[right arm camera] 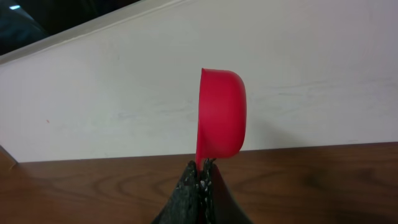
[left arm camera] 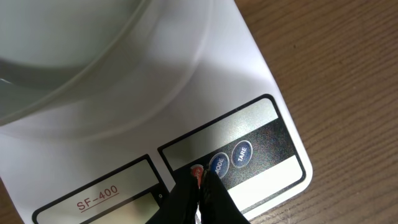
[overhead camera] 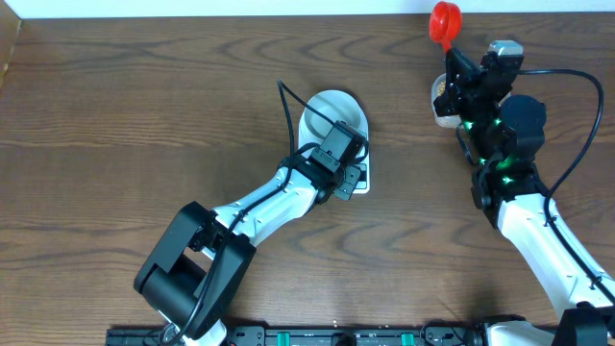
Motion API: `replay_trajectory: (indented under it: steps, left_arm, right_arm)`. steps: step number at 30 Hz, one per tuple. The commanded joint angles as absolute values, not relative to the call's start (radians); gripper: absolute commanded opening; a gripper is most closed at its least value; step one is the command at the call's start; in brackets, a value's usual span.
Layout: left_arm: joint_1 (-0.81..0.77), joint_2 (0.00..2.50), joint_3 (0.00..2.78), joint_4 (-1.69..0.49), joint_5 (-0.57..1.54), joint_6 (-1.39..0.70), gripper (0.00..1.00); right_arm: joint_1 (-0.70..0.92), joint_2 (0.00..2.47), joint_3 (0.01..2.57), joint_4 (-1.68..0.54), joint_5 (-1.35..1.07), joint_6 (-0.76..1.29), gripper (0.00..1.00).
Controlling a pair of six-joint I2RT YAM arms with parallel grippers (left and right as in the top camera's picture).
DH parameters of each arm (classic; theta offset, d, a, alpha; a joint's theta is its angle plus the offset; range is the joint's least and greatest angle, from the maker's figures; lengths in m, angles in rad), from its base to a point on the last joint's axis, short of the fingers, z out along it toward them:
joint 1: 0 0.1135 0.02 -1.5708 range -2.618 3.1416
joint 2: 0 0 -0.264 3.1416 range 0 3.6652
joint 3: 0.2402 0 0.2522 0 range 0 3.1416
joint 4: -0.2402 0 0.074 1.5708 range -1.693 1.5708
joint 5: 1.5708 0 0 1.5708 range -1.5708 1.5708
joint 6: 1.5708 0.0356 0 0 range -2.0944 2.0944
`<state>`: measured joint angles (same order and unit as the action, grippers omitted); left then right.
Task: Scoop item into bowl and weigh 50g on scale
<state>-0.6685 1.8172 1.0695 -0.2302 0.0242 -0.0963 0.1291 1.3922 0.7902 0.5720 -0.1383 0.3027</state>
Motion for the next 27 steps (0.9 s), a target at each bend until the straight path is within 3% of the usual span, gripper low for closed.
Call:
replay_trajectory:
  steps: [1,13,27]
  left_arm:
    - [-0.668,1.838,1.071,-0.226,0.014,-0.080,0.07]
    - [-0.662,1.935,1.065,-0.220,0.015,-0.086,0.07]
    - [-0.662,1.834,1.099,-0.271,-0.045,-0.046,0.07]
  right_arm:
    - [0.125,1.393,0.818,0.575,-0.141,0.298,0.01]
    - [0.125,1.393,0.818,0.575,-0.141,0.298,0.01]
    - [0.125,1.393,0.818,0.575,-0.141,0.298,0.01]
